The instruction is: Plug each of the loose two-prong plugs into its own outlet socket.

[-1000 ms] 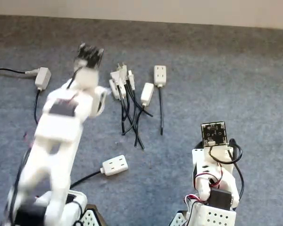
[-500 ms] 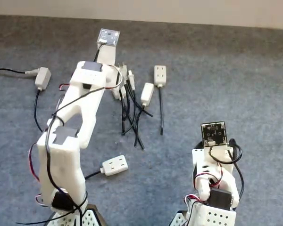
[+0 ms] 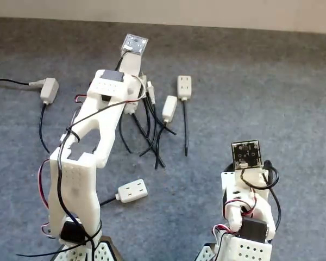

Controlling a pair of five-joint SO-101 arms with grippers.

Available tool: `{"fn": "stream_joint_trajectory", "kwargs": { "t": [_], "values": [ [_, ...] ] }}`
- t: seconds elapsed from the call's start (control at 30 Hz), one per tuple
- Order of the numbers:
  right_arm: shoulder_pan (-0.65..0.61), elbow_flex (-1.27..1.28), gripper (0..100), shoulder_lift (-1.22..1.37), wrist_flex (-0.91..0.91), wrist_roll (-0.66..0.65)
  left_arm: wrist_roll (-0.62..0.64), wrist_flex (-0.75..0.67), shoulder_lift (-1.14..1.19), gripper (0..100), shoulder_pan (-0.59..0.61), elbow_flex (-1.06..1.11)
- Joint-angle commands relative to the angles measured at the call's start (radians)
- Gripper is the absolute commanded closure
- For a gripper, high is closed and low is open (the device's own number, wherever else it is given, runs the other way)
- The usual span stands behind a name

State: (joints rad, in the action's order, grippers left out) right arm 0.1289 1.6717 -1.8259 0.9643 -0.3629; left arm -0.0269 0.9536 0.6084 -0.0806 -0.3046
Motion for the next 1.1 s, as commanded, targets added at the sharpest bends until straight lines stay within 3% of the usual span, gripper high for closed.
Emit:
{"fn": "stream_joint_trajectory", "kwargs": {
  "t": [0.0, 0.2, 0.43, 0.6, 0.7, 0.9, 1.07],
  "values": [
    [-0.008, 0.119, 69.8, -0.004, 0.008, -0.009, -0.028, 0.064, -0.015, 100, -0.021, -0.038],
    [-0.008, 0.119, 69.8, -0.004, 0.008, -0.009, -0.029, 0.161, -0.019, 100, -0.041, -0.119],
    [0.030, 0.119, 69.8, -0.005, 0.002, -0.005, -0.106, 0.555, -0.018, 100, -0.189, -0.440],
    [0.186, 0.110, 69.8, -0.007, -0.041, 0.061, -0.161, 0.786, -0.018, 100, -0.346, -0.539],
    [0.335, 0.076, 69.8, -0.007, -0.031, 0.051, -0.180, 0.806, -0.019, 100, -0.410, -0.538],
    [0.773, -0.120, 69.8, -0.007, 0.045, -0.077, -0.241, 0.807, -0.019, 100, -0.535, -0.536],
    [0.905, -0.228, 69.8, -0.007, 0.087, -0.075, -0.253, 0.807, -0.012, 100, -0.690, -0.516]
  ]
}}
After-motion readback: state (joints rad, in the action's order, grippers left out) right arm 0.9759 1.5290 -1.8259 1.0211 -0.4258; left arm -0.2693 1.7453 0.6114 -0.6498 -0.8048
